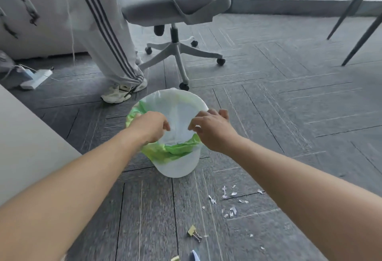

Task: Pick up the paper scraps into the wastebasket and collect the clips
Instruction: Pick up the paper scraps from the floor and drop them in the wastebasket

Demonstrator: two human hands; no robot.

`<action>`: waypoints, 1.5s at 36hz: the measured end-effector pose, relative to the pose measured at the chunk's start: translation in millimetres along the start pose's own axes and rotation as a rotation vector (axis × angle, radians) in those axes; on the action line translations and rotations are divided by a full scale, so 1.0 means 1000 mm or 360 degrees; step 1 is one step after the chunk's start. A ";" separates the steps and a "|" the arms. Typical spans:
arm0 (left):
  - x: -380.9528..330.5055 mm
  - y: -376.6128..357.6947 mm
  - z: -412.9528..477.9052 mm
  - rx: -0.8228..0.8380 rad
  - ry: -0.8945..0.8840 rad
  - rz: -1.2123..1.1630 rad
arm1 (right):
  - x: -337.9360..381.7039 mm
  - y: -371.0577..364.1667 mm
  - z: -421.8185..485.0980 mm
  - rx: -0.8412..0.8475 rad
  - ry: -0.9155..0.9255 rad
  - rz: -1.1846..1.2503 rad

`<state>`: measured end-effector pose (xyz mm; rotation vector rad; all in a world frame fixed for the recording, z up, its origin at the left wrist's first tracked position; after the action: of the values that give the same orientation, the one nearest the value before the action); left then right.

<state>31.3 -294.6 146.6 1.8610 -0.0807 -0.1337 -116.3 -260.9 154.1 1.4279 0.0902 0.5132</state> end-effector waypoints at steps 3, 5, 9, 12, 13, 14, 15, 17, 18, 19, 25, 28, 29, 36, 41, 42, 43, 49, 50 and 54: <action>-0.011 0.002 -0.002 -0.0063 -0.0041 0.0031 | -0.007 -0.001 -0.009 -0.0013 -0.0035 0.0034; -0.017 0.014 -0.007 -0.0313 -0.0078 -0.0143 | -0.012 0.003 -0.017 -0.0085 -0.0064 0.0056; -0.042 0.036 -0.044 -0.0982 -0.0444 -0.0541 | -0.027 0.007 -0.045 -0.0305 -0.0172 0.0157; -0.073 0.018 -0.071 -0.1025 -0.0768 -0.0678 | -0.044 -0.009 -0.078 -0.0398 -0.0283 0.0229; -0.083 0.007 -0.078 -0.0980 -0.0834 -0.0704 | -0.050 -0.019 -0.090 -0.0393 -0.0320 0.0261; -0.093 -0.005 -0.084 -0.0918 -0.0884 -0.0728 | -0.056 -0.029 -0.102 -0.0376 -0.0354 0.0281; -0.102 -0.017 -0.089 -0.0847 -0.0925 -0.0752 | -0.061 -0.038 -0.114 -0.0352 -0.0385 0.0289; -0.121 -0.043 -0.099 -0.0718 -0.0995 -0.0762 | -0.070 -0.059 -0.136 -0.0280 -0.0450 0.0293; -0.128 -0.056 -0.104 -0.0667 -0.1027 -0.0753 | -0.075 -0.069 -0.146 -0.0237 -0.0488 0.0296; -0.135 -0.067 -0.108 -0.0619 -0.1053 -0.0750 | -0.080 -0.078 -0.156 -0.0194 -0.0533 0.0299; -0.135 -0.149 -0.091 -0.0157 -0.0846 -0.0723 | -0.100 -0.127 -0.201 0.0097 -0.0793 0.0287; -0.117 -0.194 -0.074 0.0097 -0.0572 -0.0725 | -0.104 -0.155 -0.219 0.0283 -0.0890 0.0257; -0.112 -0.208 -0.070 0.0162 -0.0507 -0.0709 | -0.105 -0.164 -0.224 0.0342 -0.0919 0.0235; -0.097 -0.268 -0.049 0.0404 -0.0460 -0.0443 | -0.105 -0.207 -0.246 0.0541 -0.1034 0.0274; -0.103 -0.276 -0.029 0.0389 -0.0359 -0.0528 | -0.112 -0.216 -0.235 0.0532 -0.0993 0.0283; -0.104 -0.278 -0.026 0.0386 -0.0313 -0.0561 | -0.115 -0.218 -0.234 0.0529 -0.1018 0.0301; -0.106 -0.279 -0.024 0.0379 -0.0276 -0.0587 | -0.117 -0.221 -0.234 0.0529 -0.1041 0.0327; -0.112 -0.296 -0.018 0.0326 -0.0201 -0.0637 | -0.117 -0.236 -0.229 0.0469 -0.1104 0.0484; -0.113 -0.296 -0.018 0.0299 -0.0221 -0.0631 | -0.116 -0.239 -0.228 0.0483 -0.1097 0.0503; -0.114 -0.295 -0.018 0.0222 -0.0316 -0.0500 | -0.110 -0.241 -0.226 0.0562 -0.0983 0.0381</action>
<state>-83.1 -177.6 -125.1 1.9853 0.0683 -0.5427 -227.1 -108.9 -139.1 1.8999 -0.5120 0.2347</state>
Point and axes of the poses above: each hand's wrist, its own z-axis towards the middle knuckle, its own y-axis out of the back of the hand, x = y × z, the point moved 9 cm from there along z, towards the middle knuckle, and after that the axes turned 6 degrees about y, right-handed, at the moved point
